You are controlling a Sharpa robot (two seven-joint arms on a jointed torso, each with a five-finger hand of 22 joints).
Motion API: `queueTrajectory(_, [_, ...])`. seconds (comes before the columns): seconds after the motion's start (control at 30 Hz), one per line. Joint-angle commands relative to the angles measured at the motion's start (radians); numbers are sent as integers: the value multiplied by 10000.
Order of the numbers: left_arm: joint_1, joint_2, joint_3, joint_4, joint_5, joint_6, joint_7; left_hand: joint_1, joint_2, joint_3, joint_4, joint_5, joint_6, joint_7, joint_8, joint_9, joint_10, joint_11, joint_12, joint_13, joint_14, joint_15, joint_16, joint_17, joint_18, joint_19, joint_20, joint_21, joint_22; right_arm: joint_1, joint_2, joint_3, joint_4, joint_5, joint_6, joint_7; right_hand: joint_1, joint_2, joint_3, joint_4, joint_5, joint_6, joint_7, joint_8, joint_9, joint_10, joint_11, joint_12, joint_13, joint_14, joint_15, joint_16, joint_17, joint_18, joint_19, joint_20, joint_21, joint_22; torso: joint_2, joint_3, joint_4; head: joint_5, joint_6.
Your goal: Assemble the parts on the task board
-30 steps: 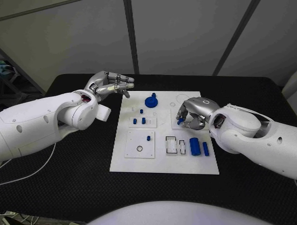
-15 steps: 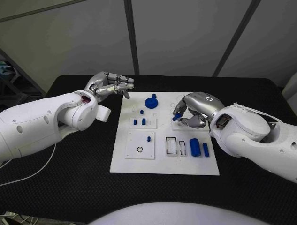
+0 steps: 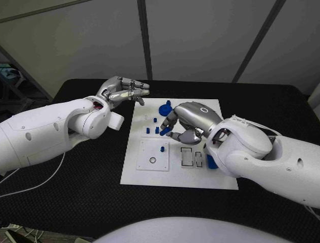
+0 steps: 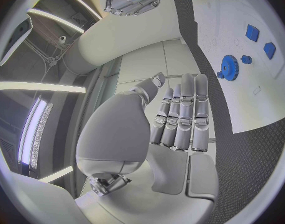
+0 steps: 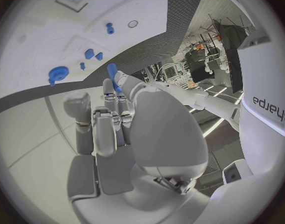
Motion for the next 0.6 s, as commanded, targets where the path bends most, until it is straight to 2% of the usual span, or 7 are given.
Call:
queueTrajectory(0.03, [16, 39, 8, -2, 46, 141, 50, 2, 121, 23, -46, -33, 40, 10, -6, -12, -69, -14, 59, -5, 58, 3, -41, -12, 43, 17, 33, -50, -9, -13, 216, -183, -138, 599, 49, 393, 17, 25, 43, 6, 79, 32, 24, 32, 162, 32, 14, -70, 11, 580, -38, 45, 173, -159, 61, 4, -9, -25, 3, -2, 24, 63, -41])
queueTrajectory(0.1, [16, 54, 8, -2, 70, 147, 49, 2, 121, 23, -46, -33, 40, 10, -6, -12, -69, -14, 59, -5, 58, 3, -41, -12, 43, 17, 33, -50, -9, -26, 366, -334, -247, 712, 99, 436, 10, 26, 43, 8, 82, 29, 26, 30, 161, 31, 16, -75, 11, 579, -36, 44, 170, -158, 57, 6, -12, -32, 5, -5, 8, 92, -55])
queueTrajectory(0.17, [16, 76, 8, -4, 94, 154, 48, 2, 121, 23, -46, -33, 40, 10, -6, -12, -69, -14, 59, -5, 58, 3, -41, -12, 43, 17, 33, -50, -9, -66, 557, -551, -408, 827, 175, 495, 7, 29, 45, 8, 86, 25, 27, 26, 161, 30, 18, -81, 12, 579, -35, 43, 170, -154, 47, 7, -23, -52, 10, -5, -1, 116, -56])
queueTrajectory(0.27, [17, 96, 8, -10, 107, 167, 47, 2, 121, 23, -46, -33, 40, 10, -6, -12, -69, -14, 59, -5, 58, 3, -41, -12, 43, 17, 33, -50, -9, -109, 722, -724, -545, 889, 267, 555, 9, 29, 48, 3, 92, 21, 28, 22, 160, 28, 18, -88, 12, 577, -33, 38, 159, -153, 43, 9, -27, -58, 17, 8, -2, 187, -82])
queueTrajectory(0.4, [17, 119, 8, -23, 115, 180, 39, 2, 121, 23, -46, -33, 40, 10, -6, -12, -69, -14, 59, -5, 58, 3, -41, -12, 43, 17, 33, -50, -9, -153, 881, -840, -699, 913, 372, 604, 10, 21, 50, -10, 101, 11, 31, 14, 158, 21, 21, -103, 13, 577, -31, 39, 159, -151, 38, 11, -29, -63, 15, 19, -2, 233, -117])
queueTrajectory(0.6, [17, 141, 8, -34, 119, 195, 33, 2, 125, 25, -46, -34, 42, 9, -5, -12, -70, -14, 65, -5, 56, 4, -50, -17, 44, 14, 33, -53, -10, -182, 989, -908, -883, 848, 461, 638, 10, 15, 52, -19, 106, 3, 34, 7, 156, 16, 23, -114, 13, 576, -29, 36, 154, -148, 28, 13, -38, -80, 10, 10, -5, 276, -147])
